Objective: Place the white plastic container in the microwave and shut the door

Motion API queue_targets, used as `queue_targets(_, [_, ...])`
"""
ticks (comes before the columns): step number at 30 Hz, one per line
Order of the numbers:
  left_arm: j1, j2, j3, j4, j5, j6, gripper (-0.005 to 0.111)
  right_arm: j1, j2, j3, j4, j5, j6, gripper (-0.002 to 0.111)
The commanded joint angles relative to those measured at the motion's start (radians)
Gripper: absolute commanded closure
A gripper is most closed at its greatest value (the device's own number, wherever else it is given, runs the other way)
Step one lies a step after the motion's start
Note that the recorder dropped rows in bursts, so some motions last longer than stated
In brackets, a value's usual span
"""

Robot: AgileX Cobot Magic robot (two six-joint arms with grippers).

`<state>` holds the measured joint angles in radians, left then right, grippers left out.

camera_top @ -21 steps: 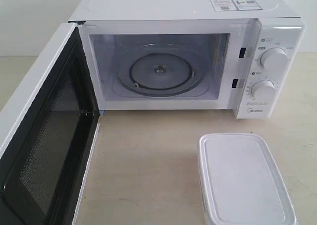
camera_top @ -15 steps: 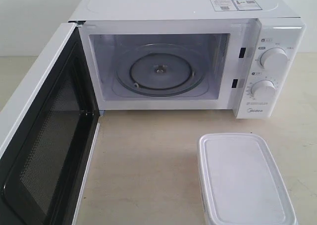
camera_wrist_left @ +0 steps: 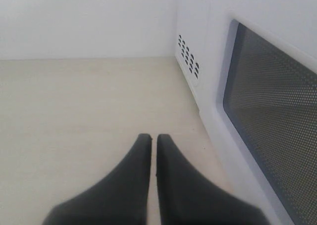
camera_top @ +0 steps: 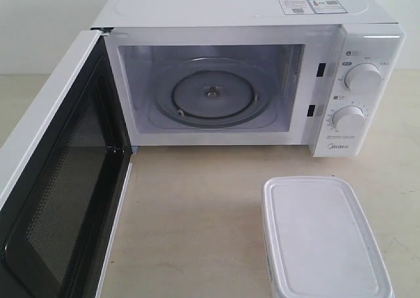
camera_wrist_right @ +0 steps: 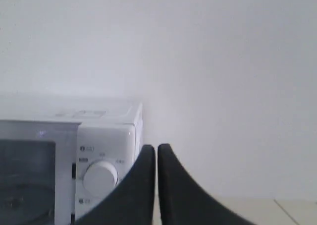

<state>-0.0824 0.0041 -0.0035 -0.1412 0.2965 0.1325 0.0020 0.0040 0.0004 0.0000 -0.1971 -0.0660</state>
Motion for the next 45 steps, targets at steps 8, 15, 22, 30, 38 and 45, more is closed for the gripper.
queue_targets(8, [0.002, -0.004, 0.003, -0.008, -0.001, -0.009, 0.102, -0.003, 0.170, -0.324, 0.223, 0.271, -0.309, 0.108])
queue_targets(15, [0.002, -0.004, 0.003, -0.008, -0.001, -0.009, 0.102, -0.003, 0.568, -0.527, 0.232, 0.503, -0.282, 0.108])
queue_targets(22, [0.002, -0.004, 0.003, -0.008, -0.001, -0.009, 0.102, -0.003, 0.802, -0.548, 0.234, 0.342, -0.275, 0.108])
queue_targets(30, [0.002, -0.004, 0.003, -0.008, -0.001, -0.009, 0.102, -0.003, 0.934, -0.548, 0.234, 0.344, -0.255, 0.108])
queue_targets(38, [0.002, -0.004, 0.003, -0.008, -0.001, -0.009, 0.102, -0.003, 1.049, -0.548, 0.234, 0.364, -0.217, 0.108])
queue_targets(45, [0.002, -0.004, 0.003, -0.008, -0.001, -0.009, 0.102, -0.003, 1.087, -0.521, 0.286, 0.285, -0.201, 0.108])
